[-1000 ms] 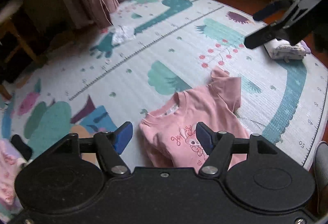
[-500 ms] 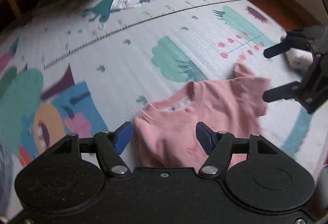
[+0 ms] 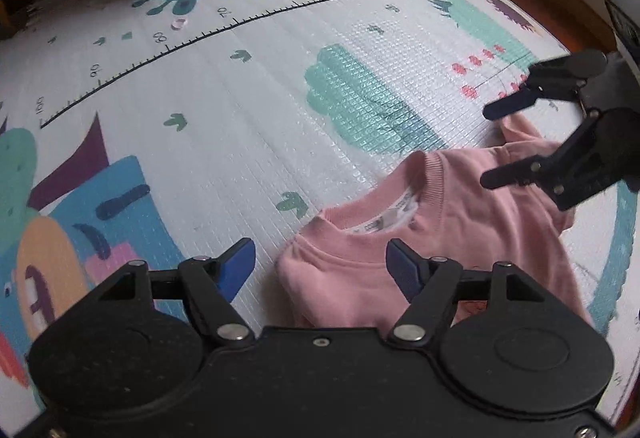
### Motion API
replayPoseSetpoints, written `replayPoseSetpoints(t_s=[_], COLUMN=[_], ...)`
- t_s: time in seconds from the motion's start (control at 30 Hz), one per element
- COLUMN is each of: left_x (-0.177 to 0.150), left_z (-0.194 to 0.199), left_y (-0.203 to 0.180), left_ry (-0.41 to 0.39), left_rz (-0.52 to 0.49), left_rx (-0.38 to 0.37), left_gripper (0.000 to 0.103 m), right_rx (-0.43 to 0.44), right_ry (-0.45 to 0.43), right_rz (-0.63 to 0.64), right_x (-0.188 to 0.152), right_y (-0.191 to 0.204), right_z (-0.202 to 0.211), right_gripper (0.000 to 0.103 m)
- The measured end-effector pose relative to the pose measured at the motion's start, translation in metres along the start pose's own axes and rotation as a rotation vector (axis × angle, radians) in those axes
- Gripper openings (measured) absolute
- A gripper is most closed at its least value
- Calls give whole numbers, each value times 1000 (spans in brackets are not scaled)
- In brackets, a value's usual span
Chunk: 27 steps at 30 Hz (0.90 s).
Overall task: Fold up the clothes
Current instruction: 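Grasp the sweatshirt collar with the left tool while the right tool grasps the neckband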
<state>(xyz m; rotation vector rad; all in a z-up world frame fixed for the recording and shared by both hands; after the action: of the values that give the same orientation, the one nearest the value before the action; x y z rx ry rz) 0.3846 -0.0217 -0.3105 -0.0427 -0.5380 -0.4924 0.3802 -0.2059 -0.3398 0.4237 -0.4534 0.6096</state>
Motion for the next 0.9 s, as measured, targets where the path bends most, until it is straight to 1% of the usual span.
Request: replayPoseSetpoints(t_s=[0.07,0.13,0.23,0.37,0.47,0.6,0.73,0.77,0.8,0.83,0.9], left_x=[-3,-5,-9,-12,-11,-10,-10,-11,-10,-10,-8], left_z=[-7,-13,-22,-30,-33,-40,-48,-50,-50,-50,-50], left_y=[-1,-2,3,12,17,18,14,12,12,12,14], left_ry=[-21,-32,-21,3,9,25,36,36,33,32,28], left_rz=[-40,-62,-75,-52,-38,-53,-65,-76,-82,-82,-87], left_rx=[-7,-44,-73,-131,-157,-162,-162,-160,-160,-160,-157], left_gripper=[70,70,69,69,69,68,59,59,58,55,49], right_rx=[0,20,51,80,86,93,101,103,105,110,118], right_ry=[12,19,36,52,57,63,70,72,74,77,81], right_rz=[36,56,78,94,94,95,95,96,98,107,131], right_x=[0,0,-1,-1,-3,-5,-7,-8,-8,-9,-10], right_y=[-3,-6,-7,-9,-11,-15,-18,-19,-19,-18,-15], right_z=[-8,-14,-22,-30,-33,-37,-40,-41,-42,-42,-41], right_gripper=[74,74,74,74,73,70,70,70,66,64,50])
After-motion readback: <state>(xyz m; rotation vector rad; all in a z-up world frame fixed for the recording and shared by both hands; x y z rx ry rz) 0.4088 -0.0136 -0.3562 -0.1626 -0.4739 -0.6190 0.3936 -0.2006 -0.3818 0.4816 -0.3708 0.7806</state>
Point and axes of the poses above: each gripper's, at about its wrist camera, not at the fingertips, and z roughly against the way its jaws point, y to its left, x to its top, the point moved 6 cm from there along -z, roughly the way its jaws point, and after that the axes turned 12 degrees about x, right-handed, at the moved point
